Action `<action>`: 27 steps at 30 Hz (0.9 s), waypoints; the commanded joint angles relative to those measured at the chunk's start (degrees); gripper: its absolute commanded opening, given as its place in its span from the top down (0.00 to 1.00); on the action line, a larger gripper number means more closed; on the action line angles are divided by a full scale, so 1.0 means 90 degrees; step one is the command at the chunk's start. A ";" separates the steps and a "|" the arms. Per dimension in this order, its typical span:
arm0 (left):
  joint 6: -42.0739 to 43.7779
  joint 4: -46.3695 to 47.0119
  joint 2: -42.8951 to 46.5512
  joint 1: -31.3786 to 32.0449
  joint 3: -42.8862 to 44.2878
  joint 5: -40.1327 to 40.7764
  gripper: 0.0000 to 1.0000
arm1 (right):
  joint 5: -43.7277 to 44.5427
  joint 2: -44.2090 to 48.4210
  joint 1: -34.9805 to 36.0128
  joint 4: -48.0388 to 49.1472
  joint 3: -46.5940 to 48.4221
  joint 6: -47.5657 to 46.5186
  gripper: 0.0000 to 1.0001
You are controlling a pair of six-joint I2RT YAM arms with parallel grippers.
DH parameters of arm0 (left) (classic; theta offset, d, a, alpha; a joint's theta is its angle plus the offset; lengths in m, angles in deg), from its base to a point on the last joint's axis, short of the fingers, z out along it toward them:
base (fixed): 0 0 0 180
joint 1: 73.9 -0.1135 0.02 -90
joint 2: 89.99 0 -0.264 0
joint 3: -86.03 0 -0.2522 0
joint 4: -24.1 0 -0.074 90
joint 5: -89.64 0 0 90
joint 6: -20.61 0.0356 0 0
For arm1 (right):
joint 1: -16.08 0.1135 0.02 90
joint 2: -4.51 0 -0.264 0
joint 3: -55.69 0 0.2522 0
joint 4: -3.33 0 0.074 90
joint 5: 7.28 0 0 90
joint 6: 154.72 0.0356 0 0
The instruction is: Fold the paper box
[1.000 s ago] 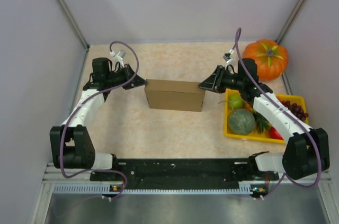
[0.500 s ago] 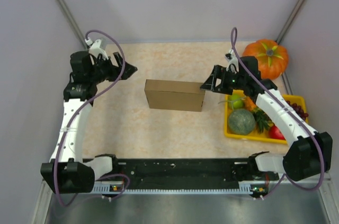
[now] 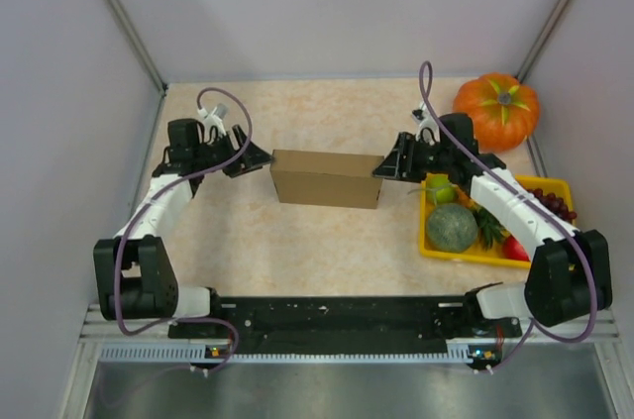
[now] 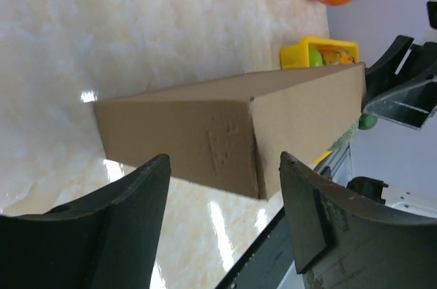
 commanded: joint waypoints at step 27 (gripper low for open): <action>-0.1035 -0.0055 0.3077 0.0716 -0.2572 0.0910 0.10 | 0.1014 0.1510 0.0618 -0.0744 -0.1730 -0.0651 0.15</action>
